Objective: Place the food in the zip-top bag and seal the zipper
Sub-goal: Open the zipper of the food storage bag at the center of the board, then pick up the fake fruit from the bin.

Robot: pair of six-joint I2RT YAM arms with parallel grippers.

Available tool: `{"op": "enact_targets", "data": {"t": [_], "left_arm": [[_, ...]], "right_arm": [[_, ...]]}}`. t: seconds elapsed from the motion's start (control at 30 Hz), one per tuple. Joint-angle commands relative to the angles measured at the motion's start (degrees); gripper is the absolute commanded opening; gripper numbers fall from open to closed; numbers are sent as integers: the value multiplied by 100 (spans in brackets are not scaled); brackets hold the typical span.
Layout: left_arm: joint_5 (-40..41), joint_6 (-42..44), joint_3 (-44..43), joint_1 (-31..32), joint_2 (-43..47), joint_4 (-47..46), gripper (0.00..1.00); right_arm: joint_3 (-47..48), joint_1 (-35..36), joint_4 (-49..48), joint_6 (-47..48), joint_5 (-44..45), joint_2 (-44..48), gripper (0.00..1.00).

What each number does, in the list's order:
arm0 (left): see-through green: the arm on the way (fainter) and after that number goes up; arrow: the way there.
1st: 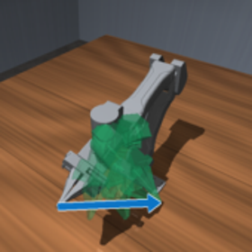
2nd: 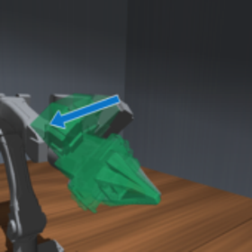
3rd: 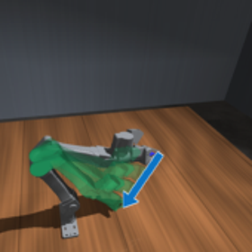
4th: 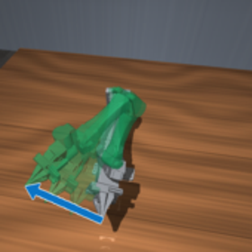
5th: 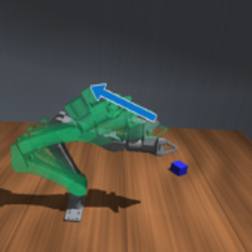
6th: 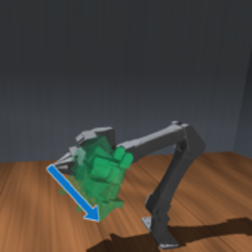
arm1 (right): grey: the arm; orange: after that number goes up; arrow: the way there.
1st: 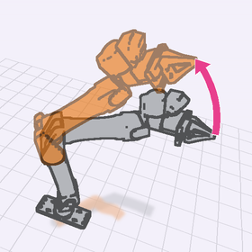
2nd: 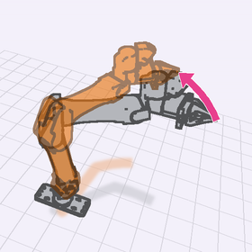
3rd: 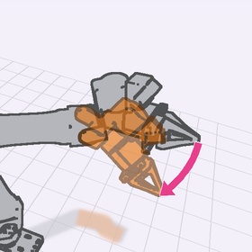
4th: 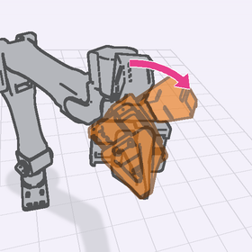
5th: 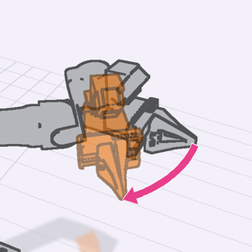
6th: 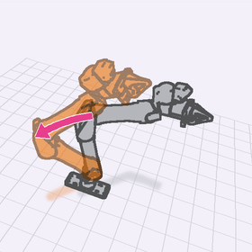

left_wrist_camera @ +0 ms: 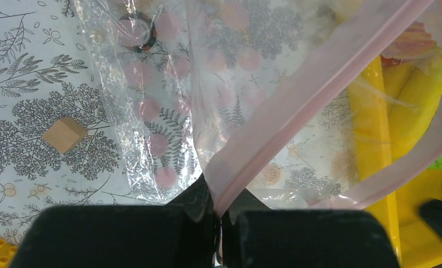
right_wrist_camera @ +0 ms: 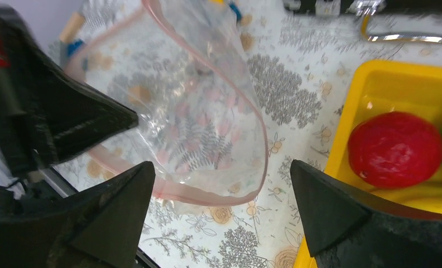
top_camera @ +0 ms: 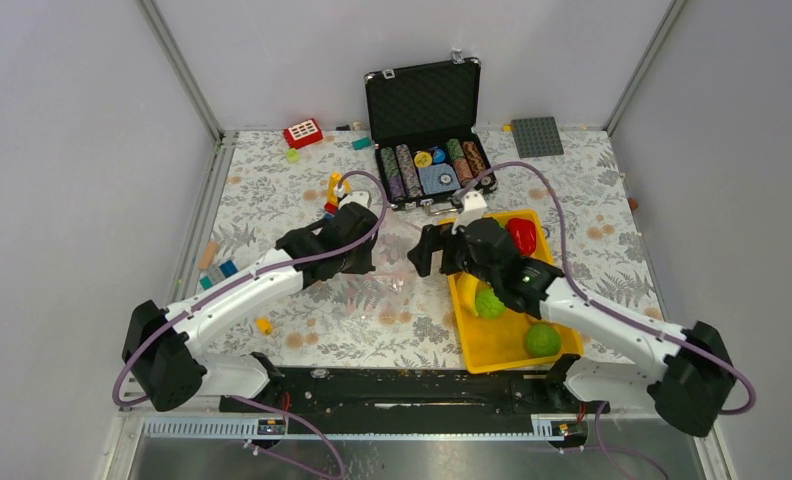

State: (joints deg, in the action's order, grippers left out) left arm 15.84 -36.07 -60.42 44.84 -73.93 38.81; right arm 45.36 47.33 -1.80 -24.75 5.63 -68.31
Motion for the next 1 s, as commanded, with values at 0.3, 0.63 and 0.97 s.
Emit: {"op": "enact_targets", "data": {"t": [0.3,0.63,0.97], "left_arm": [[-298,249,-337,-28,-15,-342,0],[-417,251,-268,-26,-53,-391,0],[-585,213,-163,-27,-34,-440,0]], "right_arm": [[-353,-405,2165,-858,2288,1606,100],[170,-645,2583,-1722,2338,-85,88],[314,-640,2302,-2304,2546,-1355,75]]}}
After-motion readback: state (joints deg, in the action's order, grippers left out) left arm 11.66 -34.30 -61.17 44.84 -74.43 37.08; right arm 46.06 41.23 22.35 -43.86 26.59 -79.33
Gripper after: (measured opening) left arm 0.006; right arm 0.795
